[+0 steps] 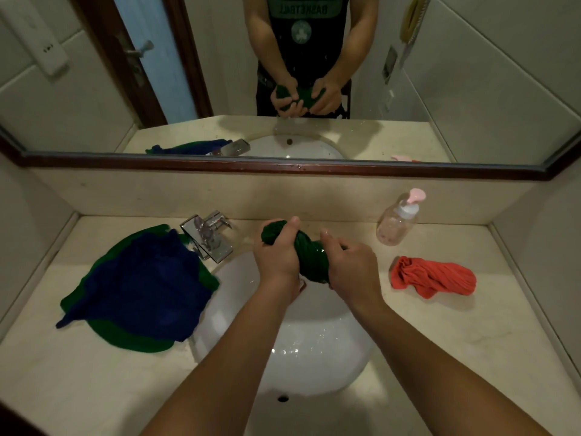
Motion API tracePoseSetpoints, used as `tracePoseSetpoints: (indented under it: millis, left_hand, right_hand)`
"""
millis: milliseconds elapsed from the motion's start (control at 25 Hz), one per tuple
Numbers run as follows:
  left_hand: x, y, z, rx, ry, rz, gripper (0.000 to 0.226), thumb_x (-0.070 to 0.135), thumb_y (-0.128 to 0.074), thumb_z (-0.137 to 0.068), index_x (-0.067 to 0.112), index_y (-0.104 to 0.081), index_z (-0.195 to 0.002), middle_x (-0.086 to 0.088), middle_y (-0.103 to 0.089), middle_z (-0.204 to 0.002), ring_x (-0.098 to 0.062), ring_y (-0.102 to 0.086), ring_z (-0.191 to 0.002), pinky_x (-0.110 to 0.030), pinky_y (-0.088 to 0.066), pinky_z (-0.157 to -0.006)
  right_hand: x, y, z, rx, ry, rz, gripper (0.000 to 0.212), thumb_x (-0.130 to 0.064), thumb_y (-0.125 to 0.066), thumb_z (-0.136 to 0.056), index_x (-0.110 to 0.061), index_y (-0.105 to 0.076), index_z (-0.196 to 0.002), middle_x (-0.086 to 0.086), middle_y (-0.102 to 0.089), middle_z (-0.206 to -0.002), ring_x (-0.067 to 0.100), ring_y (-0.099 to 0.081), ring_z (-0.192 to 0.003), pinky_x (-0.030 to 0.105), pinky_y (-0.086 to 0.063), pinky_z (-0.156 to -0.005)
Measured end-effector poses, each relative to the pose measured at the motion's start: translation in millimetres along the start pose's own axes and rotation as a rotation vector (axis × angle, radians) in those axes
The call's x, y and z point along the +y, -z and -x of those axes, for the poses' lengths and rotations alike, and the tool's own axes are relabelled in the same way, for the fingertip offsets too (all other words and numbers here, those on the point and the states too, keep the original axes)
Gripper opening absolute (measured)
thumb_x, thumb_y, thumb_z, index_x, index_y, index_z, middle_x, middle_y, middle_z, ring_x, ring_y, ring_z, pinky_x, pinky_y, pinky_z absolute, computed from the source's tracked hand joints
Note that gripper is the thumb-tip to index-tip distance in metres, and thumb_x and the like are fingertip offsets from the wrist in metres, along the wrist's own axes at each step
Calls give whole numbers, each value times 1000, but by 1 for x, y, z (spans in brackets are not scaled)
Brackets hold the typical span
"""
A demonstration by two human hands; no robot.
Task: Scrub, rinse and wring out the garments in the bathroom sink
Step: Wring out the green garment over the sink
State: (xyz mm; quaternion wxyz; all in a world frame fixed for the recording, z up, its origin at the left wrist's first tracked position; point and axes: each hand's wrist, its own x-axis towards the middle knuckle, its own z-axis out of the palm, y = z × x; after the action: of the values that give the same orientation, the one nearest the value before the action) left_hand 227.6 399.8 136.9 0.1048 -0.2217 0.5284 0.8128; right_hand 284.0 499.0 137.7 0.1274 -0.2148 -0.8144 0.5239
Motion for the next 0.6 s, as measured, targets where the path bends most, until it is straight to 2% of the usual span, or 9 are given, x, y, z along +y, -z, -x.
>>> tracePoseSetpoints:
  millis: [80, 160, 280, 360, 440, 520, 600]
  left_hand:
    - [-1, -5, 5, 51, -14, -23, 14, 23, -78, -85, 17, -66, -89, -9, -70, -92, -34, -72, -91, -51, -62, -78]
    - [0, -8, 10, 82, -47, -67, 13, 23, -75, -88, 23, -63, -84, -6, -67, -90, -31, -70, -90, -50, -62, -79]
    - [3, -11, 11, 108, -74, -98, 14, 22, -72, -89, 25, -60, -82, -6, -66, -91, -31, -68, -91, -50, -60, -84]
    - [1, -10, 11, 132, -42, -109, 12, 20, -71, -90, 23, -60, -86, -6, -65, -92, -30, -68, -91, -46, -61, -79]
    - [-3, -4, 10, 130, 21, -65, 13, 19, -73, -89, 23, -60, -89, -9, -66, -96, -31, -69, -91, -44, -61, -74]
    - [-10, 7, 6, 89, 75, -21, 17, 18, -77, -86, 18, -63, -95, -13, -69, -100, -32, -71, -92, -45, -62, -76]
    - [-12, 21, 0, 42, 121, 17, 27, 19, -81, -83, 11, -65, -104, -15, -69, -101, -32, -72, -91, -41, -62, -69]
  right_hand:
    - [8, 2, -4, 11, 144, 88, 47, -41, -54, -104, -27, -66, -60, -8, -57, -51, 14, -61, -54, 37, -52, -52]
    - [14, 3, -8, 39, 354, 175, 44, -38, -49, -104, -19, -69, -69, -10, -52, -51, 16, -56, -49, 32, -46, -47]
    - [17, 3, -13, 103, 611, 310, 42, -31, -45, -103, -10, -70, -77, -11, -47, -56, 10, -43, -44, 10, -30, -47]
    - [20, 4, -16, 99, 700, 382, 41, -29, -44, -103, -7, -72, -82, -4, -55, -57, 13, -47, -43, 14, -32, -46]
    - [25, -1, -13, 40, 576, 398, 43, -36, -41, -104, -12, -71, -84, -1, -59, -59, 18, -55, -48, 22, -39, -48]
    - [24, -4, -7, -82, 279, 340, 40, -45, -42, -104, -24, -66, -80, -5, -57, -62, 19, -59, -57, 32, -47, -54]
    - [16, -4, 1, -205, 88, 278, 34, -48, -45, -105, -32, -63, -82, -9, -60, -69, 14, -62, -68, 32, -51, -63]
